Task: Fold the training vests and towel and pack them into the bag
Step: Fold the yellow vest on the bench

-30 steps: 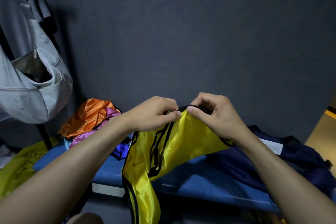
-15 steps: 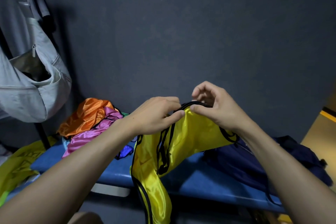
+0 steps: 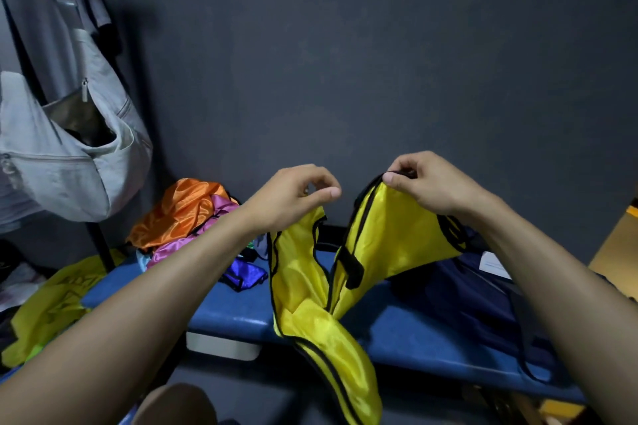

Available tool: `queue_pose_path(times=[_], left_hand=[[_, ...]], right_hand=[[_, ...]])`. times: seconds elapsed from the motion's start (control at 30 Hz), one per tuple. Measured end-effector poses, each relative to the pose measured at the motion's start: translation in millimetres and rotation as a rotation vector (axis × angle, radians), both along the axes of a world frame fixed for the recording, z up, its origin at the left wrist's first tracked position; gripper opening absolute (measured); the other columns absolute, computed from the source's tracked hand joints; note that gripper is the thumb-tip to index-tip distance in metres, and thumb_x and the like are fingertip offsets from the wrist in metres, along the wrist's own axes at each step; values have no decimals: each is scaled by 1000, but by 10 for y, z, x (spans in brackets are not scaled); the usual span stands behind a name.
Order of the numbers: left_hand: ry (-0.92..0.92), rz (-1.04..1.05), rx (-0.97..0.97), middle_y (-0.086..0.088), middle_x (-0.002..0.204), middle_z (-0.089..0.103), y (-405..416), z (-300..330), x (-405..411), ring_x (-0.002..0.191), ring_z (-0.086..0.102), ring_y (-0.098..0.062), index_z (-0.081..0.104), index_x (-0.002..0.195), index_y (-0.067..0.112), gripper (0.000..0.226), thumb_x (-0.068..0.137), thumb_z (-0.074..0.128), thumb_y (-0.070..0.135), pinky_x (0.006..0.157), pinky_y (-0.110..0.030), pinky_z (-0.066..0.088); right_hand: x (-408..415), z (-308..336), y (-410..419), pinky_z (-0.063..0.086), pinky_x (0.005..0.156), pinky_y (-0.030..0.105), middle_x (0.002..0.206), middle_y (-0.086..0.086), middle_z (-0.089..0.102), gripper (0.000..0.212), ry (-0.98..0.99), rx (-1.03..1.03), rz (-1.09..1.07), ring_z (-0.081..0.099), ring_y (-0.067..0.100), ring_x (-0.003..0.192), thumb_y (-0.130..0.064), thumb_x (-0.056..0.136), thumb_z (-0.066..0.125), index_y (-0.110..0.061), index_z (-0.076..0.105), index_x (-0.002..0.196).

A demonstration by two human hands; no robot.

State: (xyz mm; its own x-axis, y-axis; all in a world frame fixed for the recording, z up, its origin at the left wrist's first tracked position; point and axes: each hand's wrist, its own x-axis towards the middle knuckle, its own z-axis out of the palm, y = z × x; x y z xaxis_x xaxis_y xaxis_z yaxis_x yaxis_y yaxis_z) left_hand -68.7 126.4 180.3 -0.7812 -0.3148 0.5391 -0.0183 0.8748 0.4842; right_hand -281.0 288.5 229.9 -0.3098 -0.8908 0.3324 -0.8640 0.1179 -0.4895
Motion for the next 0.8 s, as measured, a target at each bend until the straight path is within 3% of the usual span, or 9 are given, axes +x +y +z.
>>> queue_pose_path(times=[0.1,0.23,0.3,0.37,0.47,0.57,0.7,0.8], left_hand=[[-8,56,79,11,93,72,-145,-31,84,89,66,-4,73,98,27,12,96,69,38,85,-32,52],[-186,75,186,15,111,66,-437,-30,223,113,60,-4,68,118,31,31,89,79,36,99,-29,47],[-305,141,149,14,118,63,-600,-55,254,118,58,-9,64,126,27,41,88,79,22,98,-26,44],[-332,258,14,9,118,65,-761,-51,251,119,61,-16,66,126,21,37,90,75,15,91,-21,41],[-63,395,-121,-4,115,70,-931,7,191,113,63,-24,70,116,12,24,91,71,10,86,-17,36],[161,317,-191,-3,109,69,-837,-148,57,105,62,-21,67,109,14,21,89,68,8,89,-24,41],[-118,106,-213,2,106,69,-574,-1022,22,97,64,-20,64,110,16,18,93,70,16,83,-37,52],[-295,49,-134,5,105,71,-403,-1607,165,97,66,-18,66,113,21,20,94,72,25,80,-34,52]], right_hand=[[-119,-71,-26,43,69,32,80,-8,63,21,-26,4,-75,57,12,77,-33,101,62,-18,69,88],[-261,-136,-127,44,73,34,91,-2,67,23,-80,-65,-187,61,19,89,-35,102,60,-17,70,91],[-294,-147,-216,42,75,32,93,-2,67,22,-86,-97,-218,61,20,92,-34,102,60,-17,70,93],[-306,-136,-331,40,78,31,98,0,68,21,-81,-126,-239,60,20,95,-33,102,60,-16,71,96],[-317,-140,-503,39,78,30,98,1,68,23,-104,-144,-258,60,19,93,-33,102,60,-13,71,97],[-355,-312,-632,39,77,29,97,-1,67,19,-125,-66,-250,59,17,92,-32,102,62,-16,71,96],[-512,-819,-702,43,73,29,96,0,69,12,-123,97,-245,63,20,92,-29,98,67,-18,70,91],[-616,-1101,-687,43,58,25,91,1,68,10,-116,164,-254,61,19,82,-26,96,71,-19,69,89]])
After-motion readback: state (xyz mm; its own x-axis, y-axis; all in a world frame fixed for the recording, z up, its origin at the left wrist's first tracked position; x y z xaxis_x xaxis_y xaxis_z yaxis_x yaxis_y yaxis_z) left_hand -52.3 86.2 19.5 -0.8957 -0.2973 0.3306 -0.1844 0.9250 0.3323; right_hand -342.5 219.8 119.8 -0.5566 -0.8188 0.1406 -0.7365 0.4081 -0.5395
